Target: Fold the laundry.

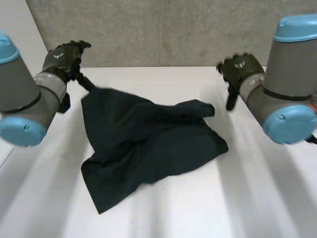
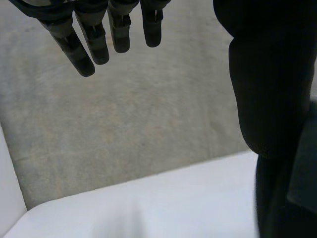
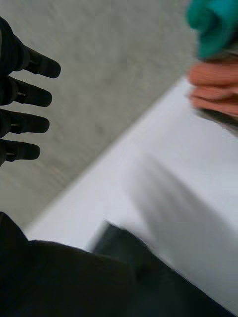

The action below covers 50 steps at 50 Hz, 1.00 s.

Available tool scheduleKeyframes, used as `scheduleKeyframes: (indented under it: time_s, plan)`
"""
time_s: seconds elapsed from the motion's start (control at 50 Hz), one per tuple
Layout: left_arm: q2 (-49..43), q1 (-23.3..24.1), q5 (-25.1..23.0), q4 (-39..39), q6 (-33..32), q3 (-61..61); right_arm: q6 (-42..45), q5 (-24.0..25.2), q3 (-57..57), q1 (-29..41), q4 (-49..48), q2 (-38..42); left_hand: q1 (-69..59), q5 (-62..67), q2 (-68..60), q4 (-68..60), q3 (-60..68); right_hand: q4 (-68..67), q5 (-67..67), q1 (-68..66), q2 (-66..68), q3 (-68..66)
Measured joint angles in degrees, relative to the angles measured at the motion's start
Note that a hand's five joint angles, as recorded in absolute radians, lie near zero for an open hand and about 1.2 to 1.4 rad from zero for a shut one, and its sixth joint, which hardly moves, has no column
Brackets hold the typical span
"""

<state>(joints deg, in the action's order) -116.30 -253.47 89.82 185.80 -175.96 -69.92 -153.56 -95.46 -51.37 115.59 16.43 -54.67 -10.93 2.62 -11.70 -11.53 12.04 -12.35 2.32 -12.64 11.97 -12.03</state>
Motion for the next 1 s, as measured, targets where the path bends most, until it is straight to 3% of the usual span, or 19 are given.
scheduleKeyframes:
  time_s: [0.18,0.24,0.32,0.4,0.54,0.66,0.76,1.0]
  plan:
    - [16.0,3.6,-3.0,1.6,-17.2,-22.3,5.7,6.1,-20.9,-2.6,2.9,-9.5,0.0,0.0,0.0,0.0,0.0,-4.4,5.1,-3.9,5.0,-5.0]
    - [20.2,3.2,-2.9,6.8,-24.1,-28.4,6.9,8.5,-28.1,-3.7,1.2,-12.4,0.0,0.0,0.0,0.0,0.0,-5.8,6.5,-5.3,5.7,-6.2]
    - [22.1,1.5,-2.7,13.1,-29.3,-32.2,7.5,10.5,-33.4,-4.4,-0.8,-14.5,0.0,0.0,0.0,0.0,0.0,-7.8,8.7,-7.5,7.4,-8.4]
    - [23.0,0.3,-3.0,15.8,-32.2,-35.4,8.2,13.5,-37.9,-4.8,-3.3,-16.0,-3.3,2.0,-2.7,-2.7,2.3,-17.1,17.2,-17.1,17.2,-17.4]
    - [27.1,2.6,-7.4,7.5,-29.7,-41.0,10.0,19.0,-42.3,-4.8,-7.4,-15.7,-24.4,21.5,-22.3,-22.7,21.9,-21.9,22.2,-21.3,22.2,-22.4]
    - [29.8,6.1,-14.1,-4.4,-20.9,-44.9,10.7,22.2,-43.6,-4.5,-13.3,-12.8,-25.6,23.5,-24.5,-24.9,24.1,-21.6,21.5,-21.0,22.0,-22.0]
    - [29.1,8.4,-16.7,-9.9,-14.9,-46.2,10.6,23.3,-44.0,-4.1,-19.3,-10.1,-24.1,21.7,-23.1,-22.7,22.7,-20.0,18.8,-20.6,20.3,-20.2]
    - [18.3,9.9,-12.3,-7.0,-14.2,-42.8,10.7,24.3,-43.6,-2.6,-27.8,-6.0,-19.2,16.5,-18.2,-18.0,18.3,-19.7,18.0,-20.6,19.9,-19.8]
